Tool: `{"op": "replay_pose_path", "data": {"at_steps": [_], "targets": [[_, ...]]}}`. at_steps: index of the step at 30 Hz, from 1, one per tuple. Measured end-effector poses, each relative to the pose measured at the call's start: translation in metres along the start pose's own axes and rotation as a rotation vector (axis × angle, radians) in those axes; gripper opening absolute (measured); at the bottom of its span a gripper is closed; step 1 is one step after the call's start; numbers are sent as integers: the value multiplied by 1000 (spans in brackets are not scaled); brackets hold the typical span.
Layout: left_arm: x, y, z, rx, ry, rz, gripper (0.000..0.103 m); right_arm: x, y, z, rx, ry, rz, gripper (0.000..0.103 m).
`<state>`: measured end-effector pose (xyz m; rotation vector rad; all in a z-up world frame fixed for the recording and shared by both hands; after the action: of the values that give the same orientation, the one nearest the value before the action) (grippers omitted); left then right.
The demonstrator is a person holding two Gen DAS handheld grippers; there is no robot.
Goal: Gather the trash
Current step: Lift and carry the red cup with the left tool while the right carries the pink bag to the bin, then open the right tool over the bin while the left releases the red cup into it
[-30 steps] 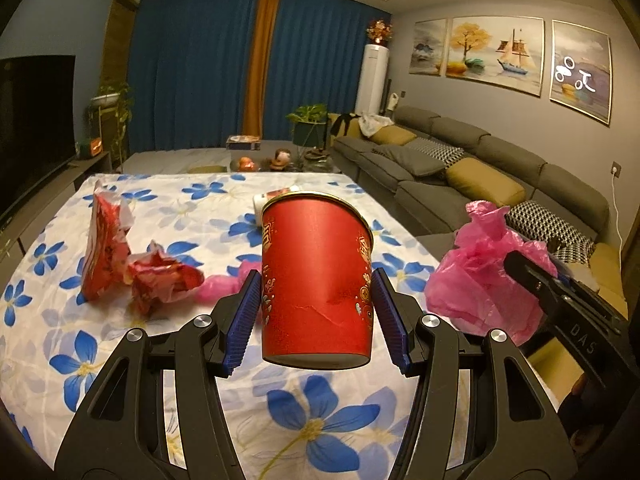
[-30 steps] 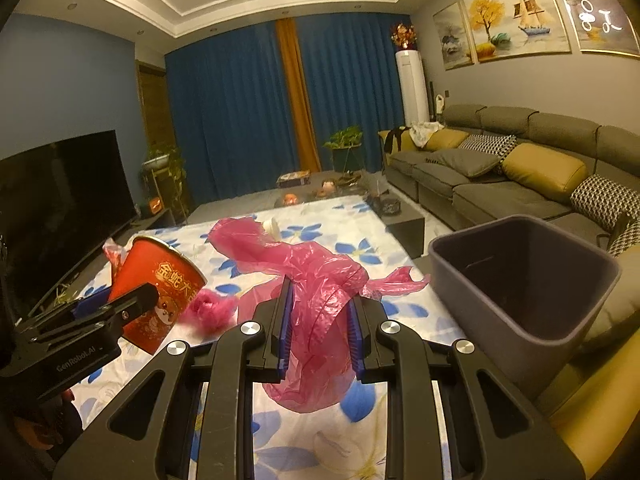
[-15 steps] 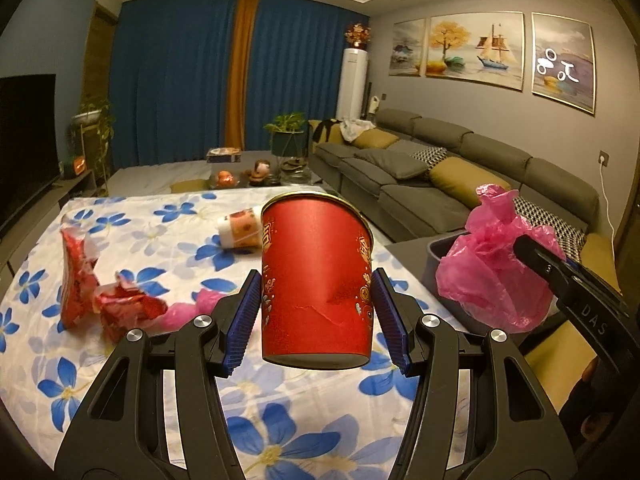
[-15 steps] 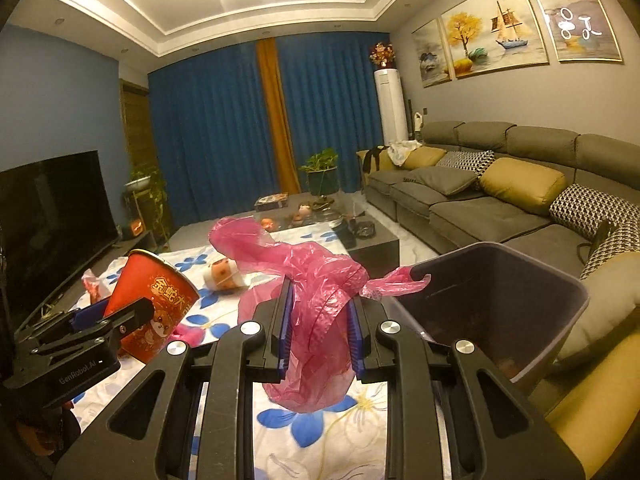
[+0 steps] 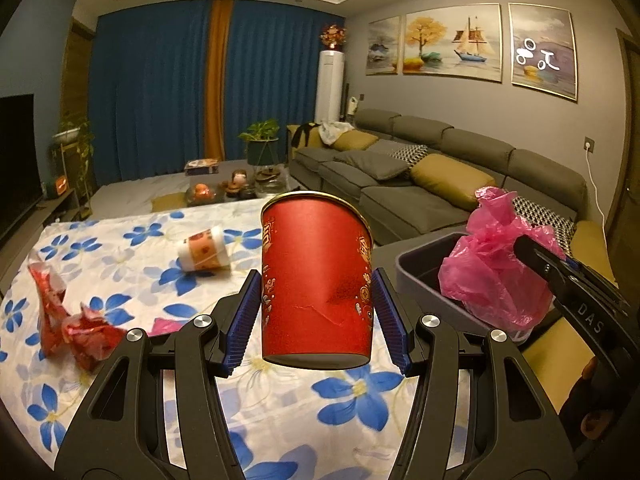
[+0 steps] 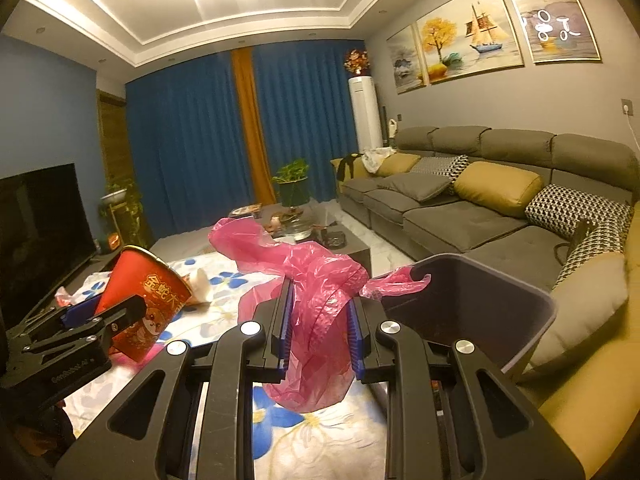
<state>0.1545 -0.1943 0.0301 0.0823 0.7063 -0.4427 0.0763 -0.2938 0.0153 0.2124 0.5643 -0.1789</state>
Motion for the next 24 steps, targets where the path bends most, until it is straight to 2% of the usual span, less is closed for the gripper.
{"op": "replay_pose_path", "data": {"at_steps": [11,24], "targets": [[16,-26,22,41,-18,-42,55,9,-39,12,64,-24,-90,24],[47,-72,48,102,-26,-141,55,26,-75,19,117,-18,-154,24]]}}
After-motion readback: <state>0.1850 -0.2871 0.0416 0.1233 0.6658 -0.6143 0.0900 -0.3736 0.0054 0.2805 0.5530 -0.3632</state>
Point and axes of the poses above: each gripper's, at about its wrist camera, not at the fingertips, and x roughly the way its jaws point, y to its left, z to its top, the point moved 2 cm from there along x, roughly the way its jaws point, and after that the axes turned 15 degrees about y, right-handed, at the moved point
